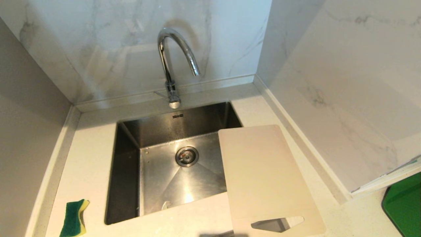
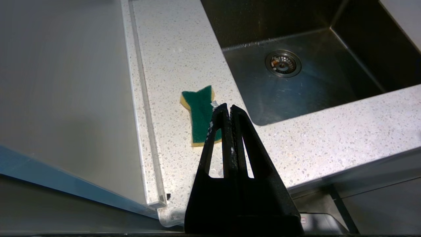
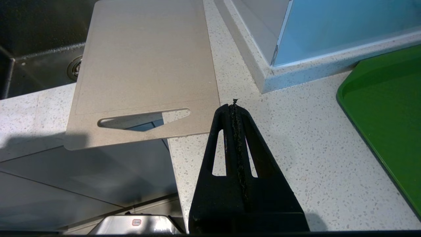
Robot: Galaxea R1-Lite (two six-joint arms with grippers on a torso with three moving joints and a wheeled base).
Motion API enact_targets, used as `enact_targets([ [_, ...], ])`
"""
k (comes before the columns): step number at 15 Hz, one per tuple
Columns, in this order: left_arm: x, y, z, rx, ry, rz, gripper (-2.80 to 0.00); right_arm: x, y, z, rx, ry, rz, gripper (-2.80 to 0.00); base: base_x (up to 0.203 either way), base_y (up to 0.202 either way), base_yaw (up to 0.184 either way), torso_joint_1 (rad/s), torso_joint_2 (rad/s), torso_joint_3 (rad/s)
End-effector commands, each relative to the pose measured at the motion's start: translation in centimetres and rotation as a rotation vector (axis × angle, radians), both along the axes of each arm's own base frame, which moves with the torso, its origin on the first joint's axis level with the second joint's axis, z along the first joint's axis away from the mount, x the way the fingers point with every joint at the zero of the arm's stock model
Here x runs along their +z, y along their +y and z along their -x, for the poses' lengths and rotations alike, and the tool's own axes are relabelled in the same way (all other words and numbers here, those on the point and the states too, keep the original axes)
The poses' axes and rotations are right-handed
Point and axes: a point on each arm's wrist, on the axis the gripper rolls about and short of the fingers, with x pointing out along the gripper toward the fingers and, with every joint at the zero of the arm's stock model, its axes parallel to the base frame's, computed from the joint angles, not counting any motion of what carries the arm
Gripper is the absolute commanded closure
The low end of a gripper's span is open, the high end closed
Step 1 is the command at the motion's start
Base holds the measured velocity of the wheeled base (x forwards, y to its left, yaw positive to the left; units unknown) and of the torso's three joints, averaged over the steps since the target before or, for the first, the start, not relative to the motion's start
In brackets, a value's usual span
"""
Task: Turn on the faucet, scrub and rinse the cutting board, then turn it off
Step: Turn on the tap
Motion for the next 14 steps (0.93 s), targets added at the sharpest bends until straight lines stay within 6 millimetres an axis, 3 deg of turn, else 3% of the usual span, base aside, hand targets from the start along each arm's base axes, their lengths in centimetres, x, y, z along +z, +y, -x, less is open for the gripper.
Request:
enact_targets([
  [1,0.0,0.0,0.0,0.001,0.001,0.001,0.0,0.0,0.0,0.0,0.0,0.002,0.0,0.0,0.0,0.0,0.0,0.0,0.0,0.0],
  [8,0.2,0.0,0.1,0.004,-0.009,-0.024,0.0,0.0,0.0,0.0,0.0,0.001,0.0,0.0,0.0,0.0,0.0,0.0,0.0,0.0],
  [11,5.1,0.0,1.4,0.015,-0.106,-0.023,0.0,0.0,0.0,0.0,0.001,0.002,0.0,0.0,0.0,0.0,0.0,0.0,0.0,0.0],
  [14,10.8,0.0,0.9,0.017,-0.099,-0.06,0.0,0.0,0.0,0.0,0.002,0.001,0.001,0.0,0.0,0.0,0.0,0.0,0.0,0.0],
])
